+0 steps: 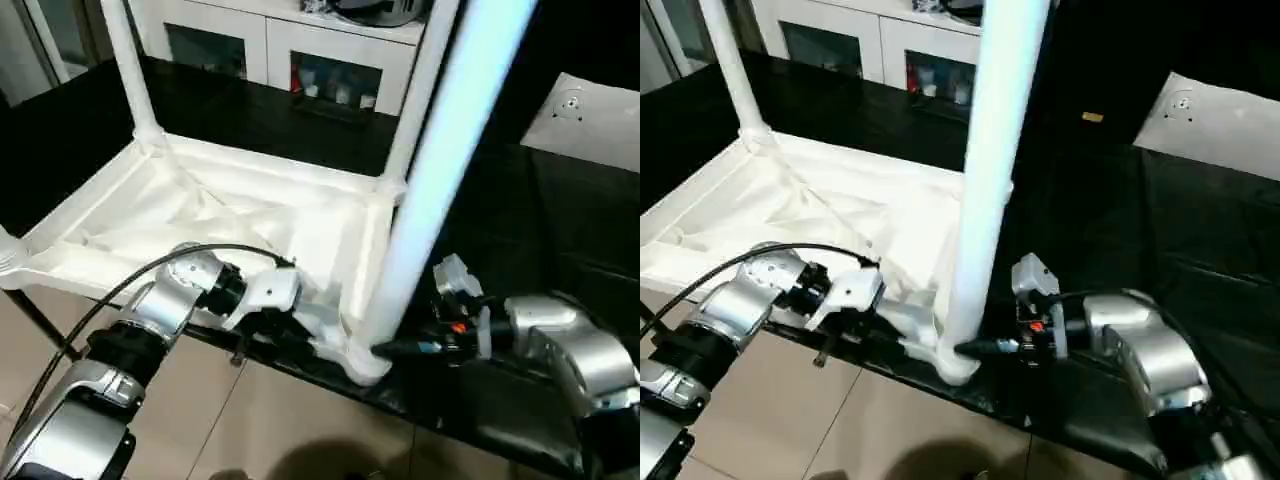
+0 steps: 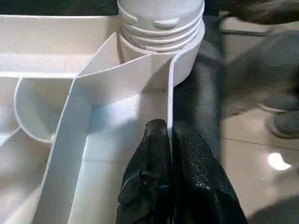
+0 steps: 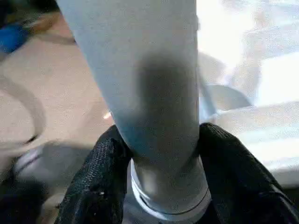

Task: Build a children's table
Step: Rotate leg to tighten

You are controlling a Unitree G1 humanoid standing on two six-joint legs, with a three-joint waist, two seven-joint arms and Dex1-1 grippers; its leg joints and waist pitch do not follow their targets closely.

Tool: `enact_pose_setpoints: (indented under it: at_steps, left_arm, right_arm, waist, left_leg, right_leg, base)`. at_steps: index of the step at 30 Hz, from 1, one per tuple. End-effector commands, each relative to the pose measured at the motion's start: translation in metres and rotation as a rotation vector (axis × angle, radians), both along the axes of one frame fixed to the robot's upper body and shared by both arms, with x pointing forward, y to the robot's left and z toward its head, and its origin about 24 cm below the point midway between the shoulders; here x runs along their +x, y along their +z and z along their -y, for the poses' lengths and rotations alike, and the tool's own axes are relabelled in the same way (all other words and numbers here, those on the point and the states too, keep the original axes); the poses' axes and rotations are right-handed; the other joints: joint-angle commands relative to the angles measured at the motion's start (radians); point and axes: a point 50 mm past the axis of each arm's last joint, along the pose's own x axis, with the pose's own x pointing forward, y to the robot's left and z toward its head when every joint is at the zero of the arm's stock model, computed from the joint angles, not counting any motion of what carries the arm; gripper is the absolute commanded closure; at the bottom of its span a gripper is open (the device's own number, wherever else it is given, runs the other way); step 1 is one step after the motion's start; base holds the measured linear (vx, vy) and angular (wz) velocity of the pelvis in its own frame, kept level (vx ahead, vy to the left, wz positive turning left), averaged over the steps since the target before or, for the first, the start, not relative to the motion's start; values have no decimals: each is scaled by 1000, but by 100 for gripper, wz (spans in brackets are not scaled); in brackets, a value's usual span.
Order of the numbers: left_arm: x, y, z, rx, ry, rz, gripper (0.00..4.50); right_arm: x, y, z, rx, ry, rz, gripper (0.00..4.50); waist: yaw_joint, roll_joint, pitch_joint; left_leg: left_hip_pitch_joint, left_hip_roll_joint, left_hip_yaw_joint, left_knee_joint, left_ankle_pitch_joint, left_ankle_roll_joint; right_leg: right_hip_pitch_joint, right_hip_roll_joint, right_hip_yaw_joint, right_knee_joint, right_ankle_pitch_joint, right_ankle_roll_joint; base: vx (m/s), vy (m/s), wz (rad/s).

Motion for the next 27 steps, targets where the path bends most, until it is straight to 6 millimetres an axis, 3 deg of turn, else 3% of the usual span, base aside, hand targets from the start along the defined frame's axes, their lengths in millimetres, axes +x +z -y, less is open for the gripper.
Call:
enact_pose_setpoints:
  at_steps: [1, 3, 4, 6, 9, 11, 13, 15, 16, 17, 20, 23, 27]
  left_arm:
    - [13, 4, 18, -51, 143, 43, 450]
    - [20, 4, 25, -79, 242, 30, 450]
    - [21, 4, 27, -84, 263, 26, 450]
    - [24, 3, 33, -82, 304, 36, 450]
    - [29, 2, 39, -82, 368, 44, 450]
    - [40, 5, 55, -112, 518, 68, 450]
    - [44, 7, 61, -116, 548, 83, 450]
    - [45, 8, 62, -116, 553, 96, 450]
    - [45, 9, 63, -115, 558, 103, 450]
    - [45, 9, 63, -100, 544, 122, 450]
    - [43, 7, 60, -73, 498, 131, 450]
    - [41, 3, 55, -52, 463, 127, 450]
    - [35, 0, 45, -36, 384, 106, 450]
  right_arm:
    - [8, -5, -17, -38, -163, 17, 254]
    - [16, -11, -28, -43, -318, 4, 256]
    - [17, -12, -31, -41, -357, -3, 257]
    - [19, -15, -39, -45, -428, -27, 258]
    - [22, -18, -47, -52, -519, -49, 258]
    - [31, -22, -60, -88, -691, -68, 258]
    - [33, -21, -65, -71, -742, -78, 258]
    - [34, -20, -66, -52, -752, -70, 258]
    - [35, -18, -67, -42, -762, -64, 203]
    - [36, -14, -67, 5, -780, -68, 189]
    - [37, -6, -64, 45, -776, -33, 168]
    - [34, -2, -56, 51, -758, 3, 134]
    - [29, 4, -32, 61, -685, 31, 94]
  waist:
    - [-7, 6, -56]
    - [-20, 5, -55]
    - [-32, 2, -56]
    - [-42, 4, -59]
    - [-50, 9, -56]
    - [-52, 14, -55]
    - [-51, 16, -56]
    - [-48, 16, -59]
    - [-47, 16, -59]
    - [-44, 27, -61]
    - [-43, 22, -64]
    - [-39, 25, -66]
    - [-36, 26, -66]
  left_leg:
    - [-7, 28, -9, -73, -161, 15]
    - [-7, 21, -12, -72, -171, -4]
    - [-12, 17, -16, -71, -184, -7]
    - [-14, 20, -18, -73, -178, 9]
    - [-1, 21, -14, -71, -212, 24]
    - [2, 21, -16, -70, -217, 14]
    - [1, 20, -17, -72, -221, 16]
    - [-3, 26, -20, -77, -207, 24]
    - [-3, 30, -19, -80, -199, 29]
    - [-2, 31, -18, -80, -191, 31]
    - [-7, 30, -15, -79, -163, 39]
    - [-9, 32, -13, -78, -123, 52]
    - [-12, 33, -12, -78, -103, 61]
  right_leg:
    - [58, -77, 41, -86, -482, -92]
    - [54, -75, 35, -97, -562, -52]
    - [58, -76, 28, -104, -607, -25]
    - [61, -78, 25, -110, -600, -17]
    - [44, -74, 24, -114, -577, -42]
    - [42, -76, 21, -118, -580, -47]
    - [47, -77, 18, -119, -581, -39]
    - [52, -81, 23, -112, -522, -56]
    - [53, -82, 28, -106, -476, -71]
    - [53, -83, 32, -99, -431, -91]
    - [62, -84, 37, -88, -360, -120]
    - [68, -84, 40, -78, -285, -146]
    - [73, -85, 40, -74, -270, -155]
  base:
    - [0, 0, 0]
    - [0, 0, 0]
    - [0, 0, 0]
    - [0, 0, 0]
    - [0, 0, 0]
    - [0, 0, 0]
    - [0, 0, 0]
    - [0, 0, 0]
    - [0, 0, 0]
    - [0, 0, 0]
    - [0, 0, 0]
    - [0, 0, 0]
    - [0, 0, 0]
